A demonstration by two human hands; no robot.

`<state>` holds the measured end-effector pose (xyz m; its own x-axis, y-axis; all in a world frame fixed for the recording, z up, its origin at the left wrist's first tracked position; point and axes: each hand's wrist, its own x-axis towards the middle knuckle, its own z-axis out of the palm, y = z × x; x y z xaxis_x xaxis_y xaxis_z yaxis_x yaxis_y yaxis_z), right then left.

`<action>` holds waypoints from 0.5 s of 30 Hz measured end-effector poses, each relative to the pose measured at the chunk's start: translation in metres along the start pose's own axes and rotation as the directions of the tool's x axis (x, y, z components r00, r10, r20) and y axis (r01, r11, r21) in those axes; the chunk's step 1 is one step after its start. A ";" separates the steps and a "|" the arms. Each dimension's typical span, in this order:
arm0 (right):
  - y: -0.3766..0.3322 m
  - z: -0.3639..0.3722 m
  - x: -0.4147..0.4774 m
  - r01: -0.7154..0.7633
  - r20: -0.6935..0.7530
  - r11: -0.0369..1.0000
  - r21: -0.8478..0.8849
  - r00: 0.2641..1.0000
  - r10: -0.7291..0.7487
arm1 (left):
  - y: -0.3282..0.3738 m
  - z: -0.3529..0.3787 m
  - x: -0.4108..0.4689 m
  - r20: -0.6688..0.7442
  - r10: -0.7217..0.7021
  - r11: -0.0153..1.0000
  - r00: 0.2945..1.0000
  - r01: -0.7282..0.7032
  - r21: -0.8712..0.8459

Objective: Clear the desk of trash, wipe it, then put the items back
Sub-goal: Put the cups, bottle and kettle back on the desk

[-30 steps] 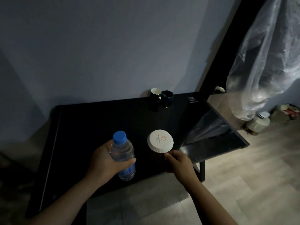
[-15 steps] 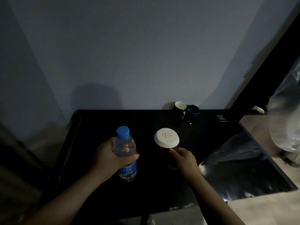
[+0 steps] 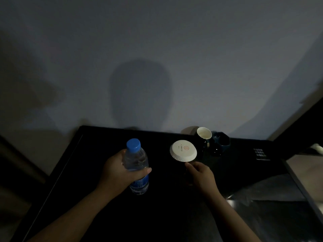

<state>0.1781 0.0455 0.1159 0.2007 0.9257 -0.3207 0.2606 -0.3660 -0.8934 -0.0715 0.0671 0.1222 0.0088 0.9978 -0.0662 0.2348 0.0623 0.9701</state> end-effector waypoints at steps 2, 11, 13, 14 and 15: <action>0.002 -0.001 0.015 -0.017 0.010 1.000 0.005 1.000 0.017 | -0.001 0.003 0.012 -0.002 -0.009 1.000 1.000 0.009 0.025; 0.014 0.014 0.073 -0.082 0.005 0.997 -0.001 0.997 0.082 | -0.006 -0.002 0.070 0.029 -0.077 0.995 0.997 0.075 0.069; 0.015 0.016 0.087 -0.097 -0.006 0.995 -0.006 0.995 0.097 | -0.007 -0.003 0.083 0.037 -0.084 0.994 0.996 0.081 0.080; 0.015 0.016 0.096 -0.098 -0.018 0.995 -0.014 0.995 0.098 | -0.008 -0.003 0.089 0.039 -0.091 0.993 0.995 0.087 0.084; 0.016 0.016 0.104 -0.091 -0.033 0.995 -0.026 0.995 0.090 | -0.010 -0.003 0.096 0.038 -0.092 0.992 0.995 0.089 0.084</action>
<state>0.1876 0.1377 0.0632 0.2546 0.8852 -0.3895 0.2656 -0.4512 -0.8520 -0.0756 0.1619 0.1066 0.0238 0.9862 -0.1639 0.3156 0.1482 0.9372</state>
